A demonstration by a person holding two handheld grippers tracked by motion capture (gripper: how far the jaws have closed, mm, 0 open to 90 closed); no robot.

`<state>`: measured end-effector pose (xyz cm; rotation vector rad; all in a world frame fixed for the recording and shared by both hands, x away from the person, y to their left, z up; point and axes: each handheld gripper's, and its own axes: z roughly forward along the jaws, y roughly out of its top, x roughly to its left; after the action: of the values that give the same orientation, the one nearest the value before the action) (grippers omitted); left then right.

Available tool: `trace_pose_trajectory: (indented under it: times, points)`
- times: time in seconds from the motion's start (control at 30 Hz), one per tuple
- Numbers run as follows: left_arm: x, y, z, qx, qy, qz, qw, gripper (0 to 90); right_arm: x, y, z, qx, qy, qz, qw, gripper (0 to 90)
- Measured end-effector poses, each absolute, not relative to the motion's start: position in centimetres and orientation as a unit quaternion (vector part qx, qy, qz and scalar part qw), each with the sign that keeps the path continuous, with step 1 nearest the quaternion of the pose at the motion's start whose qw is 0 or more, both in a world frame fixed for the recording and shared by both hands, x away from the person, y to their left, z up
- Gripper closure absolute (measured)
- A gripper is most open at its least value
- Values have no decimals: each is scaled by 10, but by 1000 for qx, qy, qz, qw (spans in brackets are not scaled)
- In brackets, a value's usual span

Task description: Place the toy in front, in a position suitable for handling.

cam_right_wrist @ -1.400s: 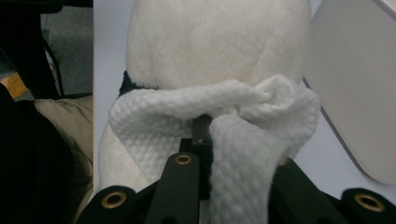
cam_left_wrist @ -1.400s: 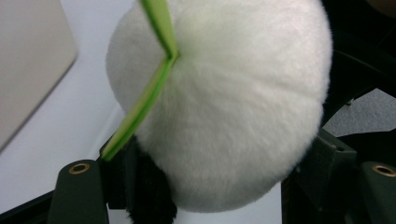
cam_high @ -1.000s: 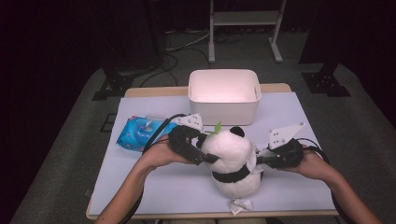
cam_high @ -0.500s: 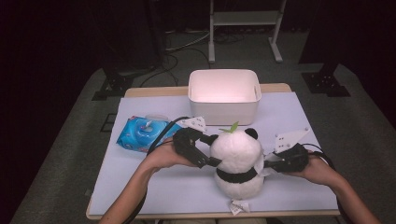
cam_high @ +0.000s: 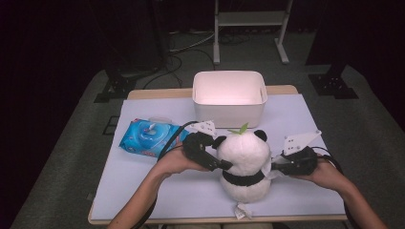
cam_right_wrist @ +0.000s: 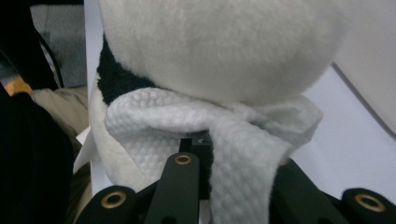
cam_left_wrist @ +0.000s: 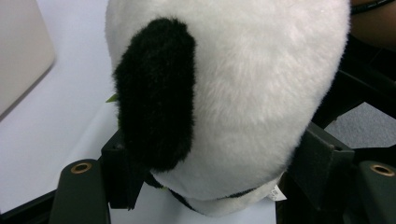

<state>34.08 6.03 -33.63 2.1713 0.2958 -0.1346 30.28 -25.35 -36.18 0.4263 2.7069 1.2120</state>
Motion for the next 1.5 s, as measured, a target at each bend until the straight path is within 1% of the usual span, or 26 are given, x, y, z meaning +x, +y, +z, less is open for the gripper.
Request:
trace_pose_trajectory:
  times: [0.23, 0.53, 1.2, 1.5]
  points:
    - [339, 69, -324, 885, 117, -38, 450, 288, 305, -254, -348, 139, 895, 416, 78, 815]
    - [337, 77, -325, 887, 119, -31, 445, 288, 306, -252, -343, 134, 892, 426, 77, 817]
    - [339, 64, -327, 892, 110, -29, 438, 276, 304, -265, -319, 138, 884, 434, 102, 817]
    - [337, 57, -327, 896, 102, -28, 432, 273, 305, -263, -299, 130, 878, 447, 113, 818]
